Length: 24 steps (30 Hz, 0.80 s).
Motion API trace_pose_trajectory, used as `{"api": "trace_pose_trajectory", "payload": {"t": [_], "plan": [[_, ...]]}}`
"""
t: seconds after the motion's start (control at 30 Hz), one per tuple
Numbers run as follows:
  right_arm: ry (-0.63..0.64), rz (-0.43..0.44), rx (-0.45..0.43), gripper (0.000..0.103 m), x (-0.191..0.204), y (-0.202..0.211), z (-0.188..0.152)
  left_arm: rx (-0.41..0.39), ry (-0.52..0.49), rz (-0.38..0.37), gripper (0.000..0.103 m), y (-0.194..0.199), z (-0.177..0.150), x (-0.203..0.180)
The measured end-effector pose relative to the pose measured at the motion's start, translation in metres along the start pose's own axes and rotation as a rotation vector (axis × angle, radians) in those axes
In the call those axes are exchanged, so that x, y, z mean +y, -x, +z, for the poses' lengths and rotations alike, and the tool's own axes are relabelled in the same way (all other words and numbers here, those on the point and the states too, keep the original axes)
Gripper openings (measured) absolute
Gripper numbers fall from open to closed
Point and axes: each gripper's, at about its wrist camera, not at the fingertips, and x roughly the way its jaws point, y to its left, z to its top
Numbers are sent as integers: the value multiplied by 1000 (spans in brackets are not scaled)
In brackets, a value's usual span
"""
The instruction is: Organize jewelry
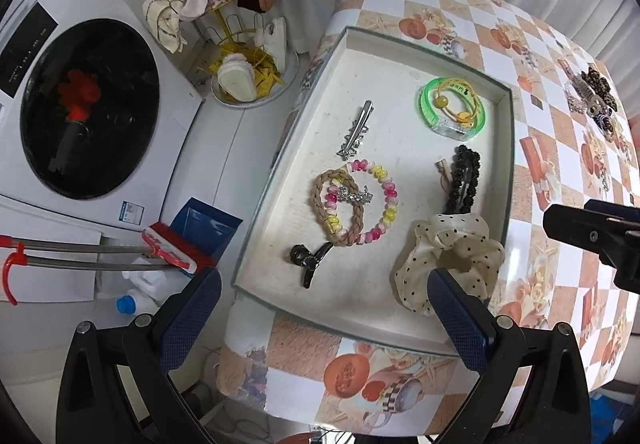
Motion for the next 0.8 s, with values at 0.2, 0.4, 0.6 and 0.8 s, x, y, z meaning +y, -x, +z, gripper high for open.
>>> {"api": "trace_pose_trajectory", "payload": {"t": [0.2, 0.4, 0.6, 0.8], "plan": [[34, -27, -23, 80, 7, 22, -3, -23, -10, -13, 103, 24, -3, 0], [57, -31, -53, 83, 14, 50, -7, -35, -16, -37, 103, 49, -5, -2], [82, -38, -89, 89, 21, 74, -12, -53, -19, -37, 103, 73, -8, -5], [91, -49, -115, 89, 26, 89, -19, -63, -13, -49, 103, 93, -14, -6]]}}
